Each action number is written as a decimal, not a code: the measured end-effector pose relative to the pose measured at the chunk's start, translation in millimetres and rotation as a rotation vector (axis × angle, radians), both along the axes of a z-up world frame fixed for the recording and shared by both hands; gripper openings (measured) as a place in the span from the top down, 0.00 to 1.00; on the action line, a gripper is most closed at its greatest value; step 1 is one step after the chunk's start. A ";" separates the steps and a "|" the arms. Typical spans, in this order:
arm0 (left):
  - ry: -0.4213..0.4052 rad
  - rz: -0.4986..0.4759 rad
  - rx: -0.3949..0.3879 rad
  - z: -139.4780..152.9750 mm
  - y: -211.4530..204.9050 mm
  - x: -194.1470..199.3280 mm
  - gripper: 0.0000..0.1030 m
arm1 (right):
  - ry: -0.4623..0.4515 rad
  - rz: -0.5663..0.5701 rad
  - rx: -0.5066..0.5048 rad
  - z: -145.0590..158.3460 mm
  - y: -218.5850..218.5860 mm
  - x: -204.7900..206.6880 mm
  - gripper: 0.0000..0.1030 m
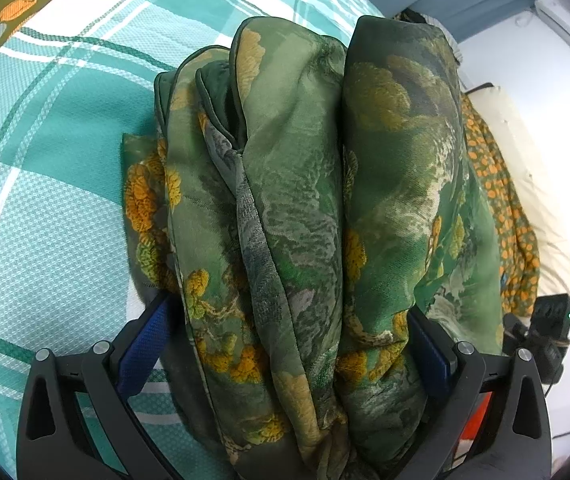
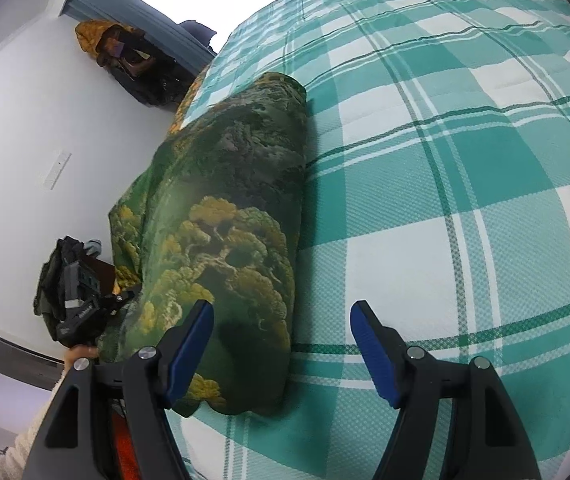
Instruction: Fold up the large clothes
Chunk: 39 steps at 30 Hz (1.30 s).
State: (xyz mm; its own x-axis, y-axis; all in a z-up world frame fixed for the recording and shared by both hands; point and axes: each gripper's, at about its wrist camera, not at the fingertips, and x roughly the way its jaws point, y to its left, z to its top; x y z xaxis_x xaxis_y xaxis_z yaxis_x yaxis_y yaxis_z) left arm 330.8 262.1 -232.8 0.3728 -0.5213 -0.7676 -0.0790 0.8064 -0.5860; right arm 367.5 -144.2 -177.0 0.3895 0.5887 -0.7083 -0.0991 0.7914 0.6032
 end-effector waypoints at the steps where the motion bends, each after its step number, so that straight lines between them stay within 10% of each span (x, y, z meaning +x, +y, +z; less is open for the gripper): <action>1: 0.000 0.001 0.000 -0.2 -0.1 -0.3 0.00 | 0.000 0.004 0.014 0.6 -0.7 2.4 0.26; 15: -0.001 0.006 -0.024 -4.6 2.8 4.0 0.00 | 0.174 0.155 0.218 -59.5 48.3 64.6 0.06; 18: -0.009 0.026 -0.010 -3.9 0.9 2.6 0.01 | 0.093 0.198 0.096 -43.3 63.8 66.3 0.20; 21: -0.083 0.030 0.024 15.8 -10.3 -9.4 0.35 | 0.011 0.200 0.011 -25.2 71.8 51.2 0.31; 24: -0.124 0.043 0.030 34.0 -14.1 -21.6 0.47 | -0.069 0.200 -0.006 -10.0 76.7 34.7 0.34; 30: -0.236 0.049 -0.018 83.9 -16.1 -23.6 0.51 | -0.228 0.242 0.059 29.5 76.2 19.3 0.35; 39: -0.342 0.041 -0.005 120.0 -42.6 89.9 0.51 | -0.339 0.211 0.106 66.6 50.9 110.8 0.35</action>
